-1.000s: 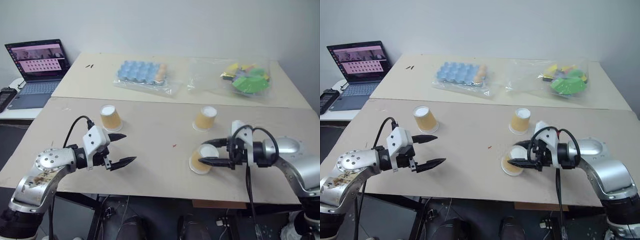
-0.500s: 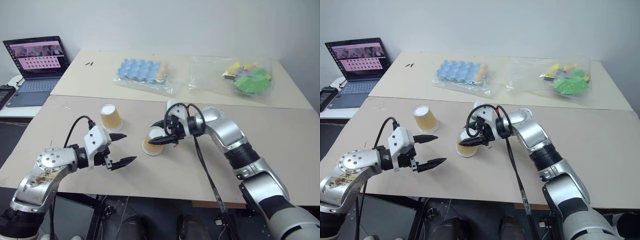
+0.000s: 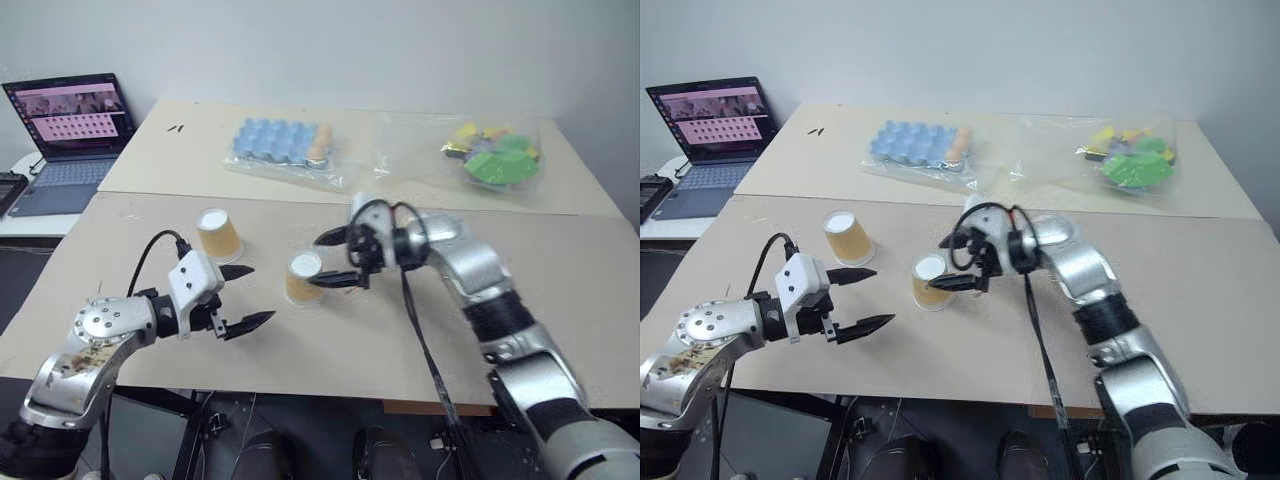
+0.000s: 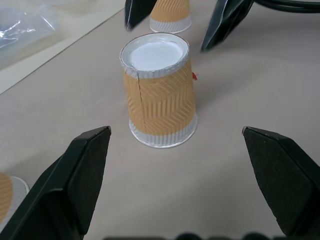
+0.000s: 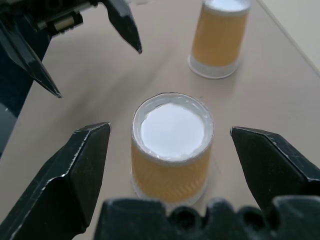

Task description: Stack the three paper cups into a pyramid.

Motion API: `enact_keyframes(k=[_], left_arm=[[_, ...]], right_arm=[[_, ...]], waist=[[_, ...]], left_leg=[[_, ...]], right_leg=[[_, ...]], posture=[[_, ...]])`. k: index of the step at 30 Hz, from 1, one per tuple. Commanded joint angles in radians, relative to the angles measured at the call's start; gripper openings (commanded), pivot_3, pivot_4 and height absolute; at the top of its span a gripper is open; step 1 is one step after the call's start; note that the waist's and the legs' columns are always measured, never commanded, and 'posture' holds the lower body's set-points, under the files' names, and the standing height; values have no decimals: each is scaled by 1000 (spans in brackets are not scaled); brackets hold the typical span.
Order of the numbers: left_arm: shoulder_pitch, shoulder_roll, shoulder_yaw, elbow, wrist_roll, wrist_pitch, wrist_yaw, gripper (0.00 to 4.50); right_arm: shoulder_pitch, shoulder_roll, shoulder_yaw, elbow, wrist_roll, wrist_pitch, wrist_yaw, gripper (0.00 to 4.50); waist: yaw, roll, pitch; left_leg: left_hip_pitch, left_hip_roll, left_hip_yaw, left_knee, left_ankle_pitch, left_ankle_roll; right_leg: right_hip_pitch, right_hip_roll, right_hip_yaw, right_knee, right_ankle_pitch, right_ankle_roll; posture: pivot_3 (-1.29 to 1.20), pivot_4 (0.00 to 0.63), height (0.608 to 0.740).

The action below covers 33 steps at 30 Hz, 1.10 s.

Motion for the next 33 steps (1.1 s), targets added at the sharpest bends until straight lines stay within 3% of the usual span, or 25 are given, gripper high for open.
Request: enact_keyframes(k=[1, 5, 7, 9, 12, 15, 23, 33], left_arm=[[-19, -2, 7, -4, 7, -9, -2, 4500], [-25, -6, 5, 8, 14, -17, -7, 4500], [-38, -11, -1, 13, 17, -13, -6, 4500], [-46, -15, -4, 14, 17, -9, -6, 4500], [-57, -17, -17, 17, 20, -10, -13, 4500], [-68, -19, -19, 22, 22, -8, -17, 4500], [-75, -17, -13, 32, 29, -12, -19, 4500], [-68, -14, 3, 25, 34, -10, -14, 4500]], right_arm=[[117, -112, -207, -271, 173, 196, -38, 4476], [359, -233, -331, -457, 262, 322, -64, 4476], [484, -239, -331, -472, 190, 350, -183, 4476], [511, -212, -301, -434, 114, 360, -318, 4476], [433, -61, -244, -242, -59, 277, -606, 4476], [349, 37, -266, -135, -120, 195, -735, 4476], [245, 135, -307, -68, -97, 97, -786, 4476], [138, 164, -282, 104, -126, 13, -785, 4476]], waist=[[1, 0, 0], [5, -1, 0], [4, -1, 0], [-1, -1, 0], [-23, -6, -3], [-23, -5, -2], [-13, -4, -2], [-18, -4, -2]], left_leg=[[0, 0, 0, 0, 0, 0], [2, -1, -1, 0, 0, 0], [5, 0, -1, -1, 0, 0], [9, 0, 0, -1, 0, 0], [12, 1, 1, 0, 0, -1], [10, 1, 2, -1, 2, -3], [9, 0, 2, -4, 3, -3], [9, 0, 3, -5, 3, -3]], right_leg=[[0, 0, 0, 0, 0, 0], [1, 0, 1, -2, 0, 0], [3, 0, 1, -4, 0, 0], [5, 0, 3, -3, 0, 0], [6, -1, 6, 0, 0, 0], [3, -1, 7, 2, 1, -1], [3, 1, 6, 0, 0, -1], [3, 1, 5, -1, 0, 0]], posture=[[0, 150, 733], [0, 150, 733], [0, 150, 733], [0, 150, 733], [0, 150, 733], [0, 150, 733], [0, 150, 733], [0, 150, 733]])
